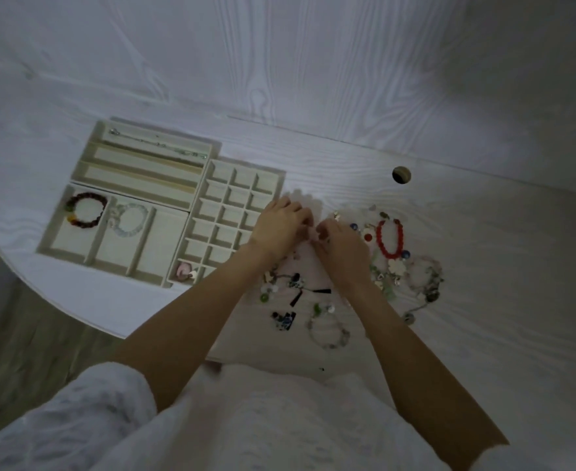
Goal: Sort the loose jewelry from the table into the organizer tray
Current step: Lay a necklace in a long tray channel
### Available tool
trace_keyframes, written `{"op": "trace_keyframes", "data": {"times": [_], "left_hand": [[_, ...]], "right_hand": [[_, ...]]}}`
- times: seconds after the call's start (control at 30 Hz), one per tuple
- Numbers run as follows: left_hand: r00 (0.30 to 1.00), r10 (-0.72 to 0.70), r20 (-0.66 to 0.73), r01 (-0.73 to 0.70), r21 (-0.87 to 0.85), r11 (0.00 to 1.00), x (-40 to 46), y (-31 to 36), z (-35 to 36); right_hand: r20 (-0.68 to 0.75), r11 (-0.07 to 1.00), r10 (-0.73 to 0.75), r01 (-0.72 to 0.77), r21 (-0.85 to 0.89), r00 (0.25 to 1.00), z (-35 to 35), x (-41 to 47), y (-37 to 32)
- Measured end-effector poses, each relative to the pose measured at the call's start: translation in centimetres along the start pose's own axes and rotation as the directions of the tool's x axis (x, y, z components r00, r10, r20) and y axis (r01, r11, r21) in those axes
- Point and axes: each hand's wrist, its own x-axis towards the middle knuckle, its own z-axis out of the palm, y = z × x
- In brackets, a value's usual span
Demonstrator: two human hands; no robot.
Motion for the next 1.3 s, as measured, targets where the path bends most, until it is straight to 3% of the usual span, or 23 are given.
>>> {"op": "trace_keyframes", "data": {"times": [0.1, 0.17, 0.23, 0.37, 0.47, 0.57, 0.67, 0.77, 0.9, 1.07, 1.3], "left_hand": [[0.985, -0.167, 0.047, 0.174, -0.282, 0.944, -1.3, 0.9, -1.3], [0.95, -0.296, 0.103, 0.302, -0.555, 0.775, -3.1, 1.8, -3.0], [0.923, -0.329, 0.197, 0.358, -0.752, 0.554, -5.5, 2.3, -4.7], [0.88, -0.369, 0.3, 0.437, -0.818, 0.375, -11.3, 1.4, -6.4], [0.82, -0.484, 0.307, 0.481, -0.828, 0.29, -15.3, -0.2, -7.2], [0.736, -0.639, 0.225, 0.527, -0.783, 0.33, -18.3, -2.4, -7.9], [0.681, -0.729, 0.063, 0.582, -0.651, 0.487, -19.6, -4.9, -7.8], [0.684, -0.728, -0.044, 0.605, -0.524, 0.6, -19.7, -7.5, -7.3], [0.746, -0.659, -0.095, 0.562, -0.439, 0.701, -19.0, -9.0, -7.2], [0.739, -0.665, -0.109, 0.544, -0.485, 0.685, -19.3, -8.8, -6.9], [0.784, -0.619, -0.048, 0.527, -0.476, 0.704, -19.6, -9.1, -6.9]], "right_hand": [[-0.08, 0.998, -0.04, 0.043, 0.041, 0.996, -1.1, -0.5, -0.2], [-0.152, 0.988, -0.063, 0.084, 0.133, 0.986, -2.1, -1.1, -0.8], [-0.163, 0.957, -0.082, 0.123, 0.262, 0.983, -3.0, -2.1, -1.7], [-0.024, 0.869, -0.151, 0.144, 0.473, 0.988, -2.4, -4.1, -5.3], [0.221, 0.756, -0.133, -0.045, 0.653, 0.966, -1.0, -4.8, -8.3], [0.326, 0.723, -0.208, -0.079, 0.686, 0.922, 1.0, -4.5, -11.4], [0.325, 0.741, -0.241, -0.043, 0.67, 0.915, 3.2, -3.7, -14.4], [0.307, 0.828, -0.183, -0.022, 0.56, 0.934, 5.3, -2.5, -16.2], [0.299, 0.94, -0.109, 0.001, 0.341, 0.948, 6.6, -1.3, -17.1], [0.299, 0.927, -0.001, -0.111, 0.357, 0.954, 7.0, -1.2, -17.8], [0.374, 0.862, -0.03, -0.166, 0.48, 0.927, 6.7, -1.5, -17.5]]}}
